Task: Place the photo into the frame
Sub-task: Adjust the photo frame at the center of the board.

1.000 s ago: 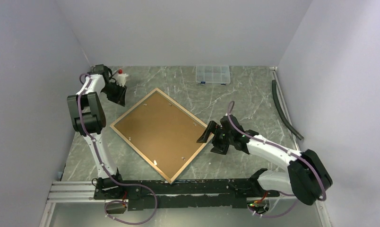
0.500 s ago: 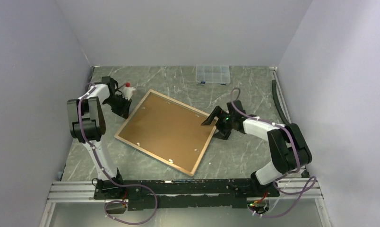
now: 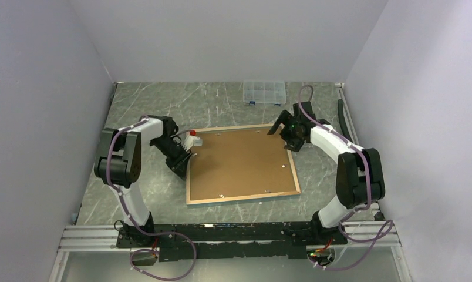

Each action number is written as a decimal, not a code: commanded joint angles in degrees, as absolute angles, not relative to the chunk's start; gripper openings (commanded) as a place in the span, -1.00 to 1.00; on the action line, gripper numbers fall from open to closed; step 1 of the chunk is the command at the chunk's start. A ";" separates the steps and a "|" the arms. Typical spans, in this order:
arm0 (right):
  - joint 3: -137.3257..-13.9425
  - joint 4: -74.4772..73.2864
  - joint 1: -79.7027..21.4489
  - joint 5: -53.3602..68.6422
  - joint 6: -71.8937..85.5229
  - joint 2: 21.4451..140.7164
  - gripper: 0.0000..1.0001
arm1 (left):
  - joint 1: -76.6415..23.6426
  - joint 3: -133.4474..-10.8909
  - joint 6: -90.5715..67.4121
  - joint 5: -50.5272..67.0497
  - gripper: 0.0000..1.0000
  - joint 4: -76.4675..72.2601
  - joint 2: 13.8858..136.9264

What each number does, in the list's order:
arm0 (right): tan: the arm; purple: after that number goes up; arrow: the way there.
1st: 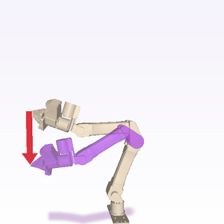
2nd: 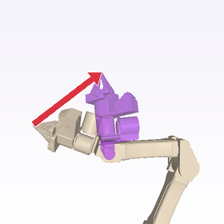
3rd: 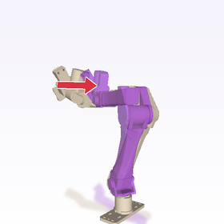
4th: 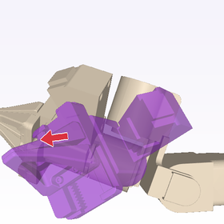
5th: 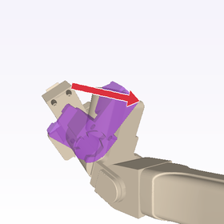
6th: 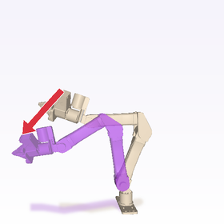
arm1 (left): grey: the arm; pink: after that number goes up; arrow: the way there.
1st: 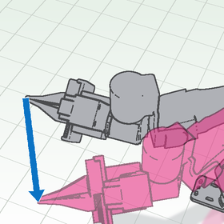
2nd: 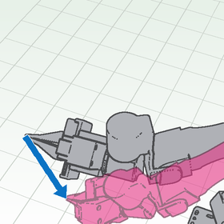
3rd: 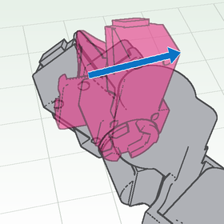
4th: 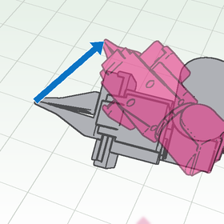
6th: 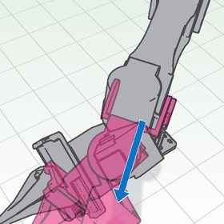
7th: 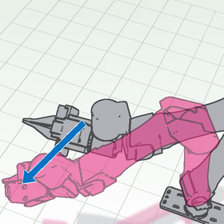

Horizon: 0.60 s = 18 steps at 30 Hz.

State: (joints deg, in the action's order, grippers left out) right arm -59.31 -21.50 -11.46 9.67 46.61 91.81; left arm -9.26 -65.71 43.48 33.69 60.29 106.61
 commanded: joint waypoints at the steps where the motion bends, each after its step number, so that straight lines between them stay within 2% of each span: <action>1: -58.51 -28.82 -9.76 -1.41 45.42 87.35 1.00 | -7.16 -65.60 45.34 41.40 -0.42 64.32 102.46; 5: -58.28 -27.88 -13.18 -3.12 45.52 82.94 0.98 | -0.57 -69.06 42.83 44.25 -0.34 64.75 102.49; 8: -61.22 -27.32 -20.30 -4.00 45.42 82.25 0.97 | 3.19 -72.53 38.81 47.90 -0.19 65.74 103.74; 10: -63.48 -24.93 -26.01 -2.94 44.60 83.70 0.97 | 3.18 -72.64 35.10 50.21 -0.19 64.00 104.22; 14: -69.53 -18.90 -34.52 5.98 41.22 92.10 0.95 | 1.05 -70.52 27.74 52.22 -0.20 58.82 106.31; 18: -75.82 -11.08 -38.76 18.47 36.70 100.74 0.91 | 0.38 -68.02 21.90 50.36 -0.19 52.97 108.93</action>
State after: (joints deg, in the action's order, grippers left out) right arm -70.63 -20.03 -36.45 6.13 42.19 94.32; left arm 1.23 -69.93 30.15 48.53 58.24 106.39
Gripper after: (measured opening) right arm 0.960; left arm 0.401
